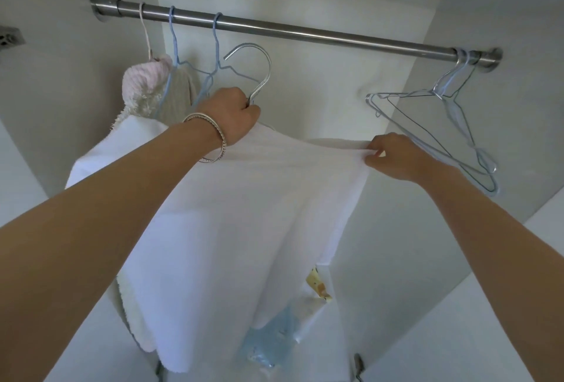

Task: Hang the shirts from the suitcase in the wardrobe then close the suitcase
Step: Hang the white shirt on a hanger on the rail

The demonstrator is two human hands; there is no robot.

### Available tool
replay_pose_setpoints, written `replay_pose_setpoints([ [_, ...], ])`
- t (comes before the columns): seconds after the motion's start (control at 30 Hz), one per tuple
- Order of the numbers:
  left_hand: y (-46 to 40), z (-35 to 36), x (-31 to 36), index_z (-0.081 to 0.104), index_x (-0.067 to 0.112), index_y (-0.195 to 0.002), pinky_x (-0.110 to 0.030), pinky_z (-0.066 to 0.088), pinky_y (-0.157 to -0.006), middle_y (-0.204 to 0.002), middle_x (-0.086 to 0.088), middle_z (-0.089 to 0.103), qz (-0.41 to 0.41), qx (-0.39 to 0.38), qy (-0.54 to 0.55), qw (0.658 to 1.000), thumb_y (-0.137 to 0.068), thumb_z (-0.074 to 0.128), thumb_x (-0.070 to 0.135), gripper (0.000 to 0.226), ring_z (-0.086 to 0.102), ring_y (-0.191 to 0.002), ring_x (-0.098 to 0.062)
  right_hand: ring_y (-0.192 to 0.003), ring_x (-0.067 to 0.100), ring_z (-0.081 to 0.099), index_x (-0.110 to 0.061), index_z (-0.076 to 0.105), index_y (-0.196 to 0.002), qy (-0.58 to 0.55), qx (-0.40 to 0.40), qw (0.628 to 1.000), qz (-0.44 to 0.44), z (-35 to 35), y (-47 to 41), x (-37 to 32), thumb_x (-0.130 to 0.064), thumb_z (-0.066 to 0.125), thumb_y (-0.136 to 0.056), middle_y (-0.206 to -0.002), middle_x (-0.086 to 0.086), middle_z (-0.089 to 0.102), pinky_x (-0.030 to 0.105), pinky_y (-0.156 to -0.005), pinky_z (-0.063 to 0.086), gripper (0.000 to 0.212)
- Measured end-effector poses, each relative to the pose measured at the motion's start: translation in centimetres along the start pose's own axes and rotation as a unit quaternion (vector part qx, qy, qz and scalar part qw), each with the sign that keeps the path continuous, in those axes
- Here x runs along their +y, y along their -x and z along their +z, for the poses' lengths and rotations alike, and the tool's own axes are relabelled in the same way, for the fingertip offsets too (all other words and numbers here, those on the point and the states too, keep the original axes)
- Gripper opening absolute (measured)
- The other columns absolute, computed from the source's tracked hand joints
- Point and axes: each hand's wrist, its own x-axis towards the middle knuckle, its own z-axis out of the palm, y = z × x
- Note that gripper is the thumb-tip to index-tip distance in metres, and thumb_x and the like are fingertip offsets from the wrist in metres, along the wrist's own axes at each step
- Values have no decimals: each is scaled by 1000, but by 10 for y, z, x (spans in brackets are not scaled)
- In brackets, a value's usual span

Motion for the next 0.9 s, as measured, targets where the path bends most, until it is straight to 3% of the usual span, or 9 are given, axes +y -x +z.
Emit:
replay_pose_setpoints([
  [0.17,1,10,18,34,12,-51,-30,30,-63,-56,-5,37,30,-22,-59,998,-89,42,22,40,44,-70,-30,-92,27,61,0,68,-98,-110,81,984,-116,-19,3,-50,-5,57,-83,-100,12,66,29,-80,45,20],
  [0.27,-4,19,23,42,8,-55,-31,32,-61,-55,-5,40,37,-35,18,999,-85,46,21,33,45,-68,-29,-80,16,60,-7,68,-98,-229,70,950,-200,-18,11,-84,1,60,-81,-100,3,57,16,-72,46,20],
  [0.37,-7,22,25,52,6,-66,-33,34,-62,-55,-3,41,44,-35,108,993,-79,48,24,22,43,-65,-25,-76,13,54,-16,57,-113,-236,73,957,-150,-5,12,-86,-22,65,-86,-98,-3,53,17,-69,44,29],
  [0.43,-7,24,27,55,6,-71,-29,33,-61,-56,-1,41,60,-39,136,988,-82,50,23,21,41,-65,-23,-67,13,48,-21,58,-91,-190,62,975,-94,0,12,-76,-37,62,-87,-73,-7,50,24,-61,38,17],
  [0.47,-7,26,29,55,6,-74,-28,32,-59,-57,0,41,76,-45,138,986,-87,50,23,22,41,-64,-21,-60,12,43,-22,54,-72,-190,65,977,-77,1,12,-70,-38,61,-87,-62,-7,44,24,-56,33,23],
  [0.6,-4,27,28,49,17,-74,-20,30,-57,-64,6,42,121,-80,84,986,-92,46,40,29,40,-62,-8,-45,8,26,-19,31,-51,-262,123,956,-36,-4,17,-44,-33,66,-85,-50,-5,24,19,-45,20,50],
  [0.7,-4,25,19,51,15,-86,-24,30,-59,-71,4,44,119,-118,2,986,-89,48,45,30,43,-75,-18,-42,7,23,-11,41,-54,-331,156,930,12,-11,23,-13,-28,68,-84,-41,-8,22,18,-44,17,44],
  [0.8,-5,28,14,38,13,-64,-21,26,-54,-61,2,37,132,-144,-65,979,-91,48,41,40,40,-73,-22,-40,6,22,-11,44,-58,-351,159,922,34,-16,31,12,-24,69,-84,-38,-11,22,14,-40,16,39],
  [0.9,-7,36,19,28,15,-55,-31,26,-56,-58,-1,37,143,-142,-72,977,-92,47,38,47,42,-72,-24,-40,6,24,-6,49,-61,-333,160,928,49,-22,39,31,-26,70,-83,-39,-10,25,13,-39,18,36],
])
